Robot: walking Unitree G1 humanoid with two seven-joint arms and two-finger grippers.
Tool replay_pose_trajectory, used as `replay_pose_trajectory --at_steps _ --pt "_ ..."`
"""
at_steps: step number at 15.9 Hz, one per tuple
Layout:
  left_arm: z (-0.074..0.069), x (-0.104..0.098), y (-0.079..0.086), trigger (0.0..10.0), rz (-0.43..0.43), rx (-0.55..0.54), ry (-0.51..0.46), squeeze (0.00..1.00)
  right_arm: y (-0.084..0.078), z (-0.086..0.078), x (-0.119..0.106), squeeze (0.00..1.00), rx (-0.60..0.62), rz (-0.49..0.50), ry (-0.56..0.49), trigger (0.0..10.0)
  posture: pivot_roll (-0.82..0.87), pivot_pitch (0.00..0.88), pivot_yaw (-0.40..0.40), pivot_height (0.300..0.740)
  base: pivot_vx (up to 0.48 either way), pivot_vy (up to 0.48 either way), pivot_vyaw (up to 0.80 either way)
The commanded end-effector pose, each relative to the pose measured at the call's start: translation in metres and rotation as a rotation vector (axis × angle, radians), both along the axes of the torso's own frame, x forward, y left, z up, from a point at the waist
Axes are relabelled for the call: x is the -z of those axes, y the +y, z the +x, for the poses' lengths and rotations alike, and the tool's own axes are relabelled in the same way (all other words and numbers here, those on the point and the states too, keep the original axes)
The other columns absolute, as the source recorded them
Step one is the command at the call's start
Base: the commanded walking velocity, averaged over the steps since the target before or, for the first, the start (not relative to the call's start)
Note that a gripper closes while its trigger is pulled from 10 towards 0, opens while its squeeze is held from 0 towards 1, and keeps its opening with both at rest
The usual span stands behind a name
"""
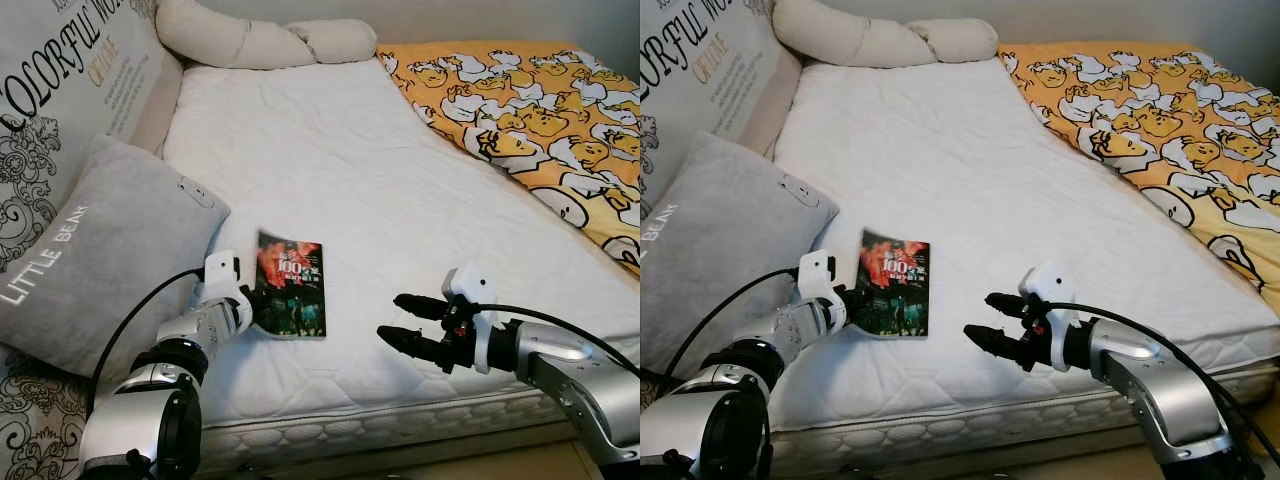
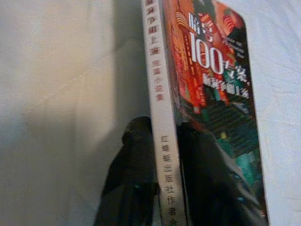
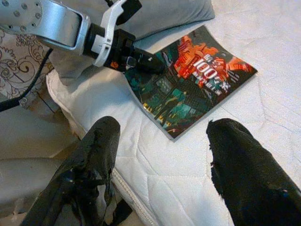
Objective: Clean up the room
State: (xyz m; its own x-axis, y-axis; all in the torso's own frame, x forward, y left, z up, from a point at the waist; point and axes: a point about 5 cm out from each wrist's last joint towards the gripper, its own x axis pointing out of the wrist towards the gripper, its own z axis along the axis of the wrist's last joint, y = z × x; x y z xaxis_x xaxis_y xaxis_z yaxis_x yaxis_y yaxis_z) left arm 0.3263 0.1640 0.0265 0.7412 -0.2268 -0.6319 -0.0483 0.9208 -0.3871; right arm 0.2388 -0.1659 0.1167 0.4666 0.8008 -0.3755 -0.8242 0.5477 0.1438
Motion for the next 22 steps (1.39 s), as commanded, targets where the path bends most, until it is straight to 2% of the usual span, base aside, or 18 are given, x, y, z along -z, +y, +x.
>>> replay_pose_trajectory --at_steps 1,6,10,11,12,13,14,15,16,18,19,20,21,22 --pt "0.003 -0.004 0.004 10.0 0.008 -0.027 0.001 1.0 0.001 0.002 -0.003 0.0 -0.014 -0.016 -0.009 10.0 -0.16 0.001 0.011 0.74 0.0 0.0 0.0" --pt "-0.004 0.004 0.003 10.0 0.026 -0.006 0.006 1.0 0.002 0.005 -0.003 0.0 -0.024 -0.022 -0.012 10.0 -0.14 0.0 0.001 0.74 0.0 0.0 0.0" --pt "0.007 -0.012 0.017 10.0 0.154 0.049 -0.106 1.0 0.003 0.008 -0.004 0.0 -0.036 -0.024 -0.019 10.0 -0.13 0.0 -0.003 0.74 0.0 0.0 0.0" --pt "0.012 -0.024 0.026 10.0 0.271 0.096 -0.188 1.0 0.003 0.01 -0.006 0.0 -0.024 -0.006 -0.028 10.0 -0.13 0.0 -0.001 0.74 0.0 0.0 0.0" --pt "0.014 -0.032 0.028 10.0 0.328 0.127 -0.261 1.0 0.003 0.012 -0.009 0.0 -0.011 0.012 -0.027 10.0 -0.13 0.0 0.0 0.74 0.0 0.0 0.0" --pt "0.016 -0.042 0.028 10.0 0.352 0.137 -0.348 1.0 0.002 0.013 -0.012 0.0 0.004 0.033 -0.029 10.0 -0.13 0.0 0.002 0.74 0.0 0.0 0.0" --pt "0.017 -0.051 0.026 10.0 0.316 0.133 -0.397 1.0 0.002 0.015 -0.014 0.0 0.018 0.045 -0.035 10.0 -0.13 0.0 0.003 0.74 0.0 0.0 0.0" --pt "0.014 -0.072 0.019 10.0 0.28 0.139 -0.523 1.0 0.001 0.019 -0.016 0.0 0.058 0.061 -0.044 10.0 -0.13 0.0 0.004 0.74 0.0 0.0 0.0" --pt "0.01 -0.089 0.014 10.0 0.267 0.108 -0.662 1.0 0.001 0.026 -0.015 1.0 0.133 0.066 -0.064 10.0 -0.12 0.0 0.002 0.74 0.0 0.0 0.0" --pt "-0.001 -0.11 0.009 10.0 0.26 0.116 -0.753 1.0 -0.001 0.043 -0.015 1.0 0.354 0.153 -0.092 10.0 -0.13 0.0 -0.003 0.74 0.0 0.0 0.0" --pt "-0.006 -0.114 0.015 10.0 0.391 0.096 -0.734 1.0 -0.004 0.046 -0.012 1.0 0.465 0.158 -0.115 10.0 -0.13 0.0 -0.012 0.74 0.0 0.0 0.0" --pt "-0.009 -0.117 0.018 10.0 0.381 0.065 -0.729 1.0 -0.003 0.047 -0.012 1.0 0.501 0.187 -0.129 10.0 -0.13 0.0 -0.015 0.74 0.0 0.0 0.0" --pt "-0.02 -0.12 0.019 10.0 0.321 0.028 -0.715 1.0 -0.005 0.047 -0.005 1.0 0.635 0.175 -0.168 10.0 -0.12 0.0 -0.033 0.74 0.0 0.0 0.0" --pt "-0.023 -0.119 0.018 10.0 0.324 0.033 -0.711 1.0 -0.006 0.046 -0.004 1.0 0.667 0.166 -0.18 10.0 -0.12 0.0 -0.035 0.74 0.0 0.0 0.0"
